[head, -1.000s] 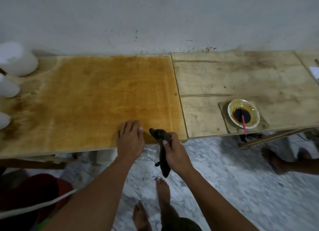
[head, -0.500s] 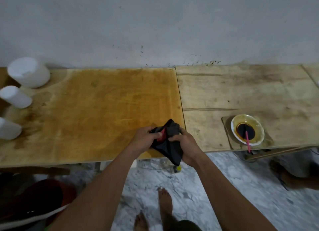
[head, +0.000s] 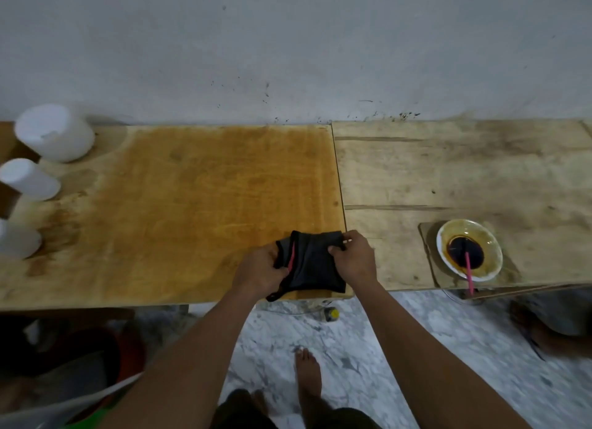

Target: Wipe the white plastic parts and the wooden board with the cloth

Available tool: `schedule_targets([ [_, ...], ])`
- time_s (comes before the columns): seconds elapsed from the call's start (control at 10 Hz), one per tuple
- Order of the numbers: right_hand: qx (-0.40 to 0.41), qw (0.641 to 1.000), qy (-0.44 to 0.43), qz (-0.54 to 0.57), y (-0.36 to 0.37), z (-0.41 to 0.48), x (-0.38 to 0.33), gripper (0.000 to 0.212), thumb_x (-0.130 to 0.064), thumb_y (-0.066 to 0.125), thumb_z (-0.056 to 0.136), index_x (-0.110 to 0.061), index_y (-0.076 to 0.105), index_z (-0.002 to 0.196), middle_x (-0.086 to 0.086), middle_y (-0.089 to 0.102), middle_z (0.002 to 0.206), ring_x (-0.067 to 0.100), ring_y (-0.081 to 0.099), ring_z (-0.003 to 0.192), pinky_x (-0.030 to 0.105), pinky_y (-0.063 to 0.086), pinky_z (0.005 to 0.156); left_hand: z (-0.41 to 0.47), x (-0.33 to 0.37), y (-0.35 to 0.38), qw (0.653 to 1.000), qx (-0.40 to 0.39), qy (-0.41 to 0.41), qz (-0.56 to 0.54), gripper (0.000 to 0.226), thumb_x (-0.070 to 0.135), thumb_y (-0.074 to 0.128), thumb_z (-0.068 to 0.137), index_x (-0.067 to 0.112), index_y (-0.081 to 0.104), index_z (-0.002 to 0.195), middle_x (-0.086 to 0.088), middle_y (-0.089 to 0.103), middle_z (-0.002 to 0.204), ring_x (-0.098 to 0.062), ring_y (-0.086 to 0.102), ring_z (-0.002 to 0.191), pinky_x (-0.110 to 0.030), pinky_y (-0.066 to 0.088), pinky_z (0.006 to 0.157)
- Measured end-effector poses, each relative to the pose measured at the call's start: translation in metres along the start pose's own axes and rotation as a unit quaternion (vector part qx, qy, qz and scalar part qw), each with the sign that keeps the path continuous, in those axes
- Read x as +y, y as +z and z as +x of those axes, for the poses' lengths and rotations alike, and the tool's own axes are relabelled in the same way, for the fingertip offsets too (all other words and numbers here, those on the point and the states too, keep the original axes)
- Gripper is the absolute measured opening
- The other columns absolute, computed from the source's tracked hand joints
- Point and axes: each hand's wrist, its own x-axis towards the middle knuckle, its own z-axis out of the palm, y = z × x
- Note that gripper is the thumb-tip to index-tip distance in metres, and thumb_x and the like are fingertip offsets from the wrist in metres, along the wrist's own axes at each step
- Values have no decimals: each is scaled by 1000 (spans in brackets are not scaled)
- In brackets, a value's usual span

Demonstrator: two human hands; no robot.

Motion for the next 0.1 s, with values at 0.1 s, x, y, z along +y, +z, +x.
schedule_targets([
  [0.1,11,1000,-9,-14,5,-2,5,47,-23,70,90,-12,50,131,11,64,119,28,61,107,30,46,77,-1,-10,4,1000,5,-21,4,29,31,78,85,17,60,103,0,68,89,-21,66,86,-37,55,74],
])
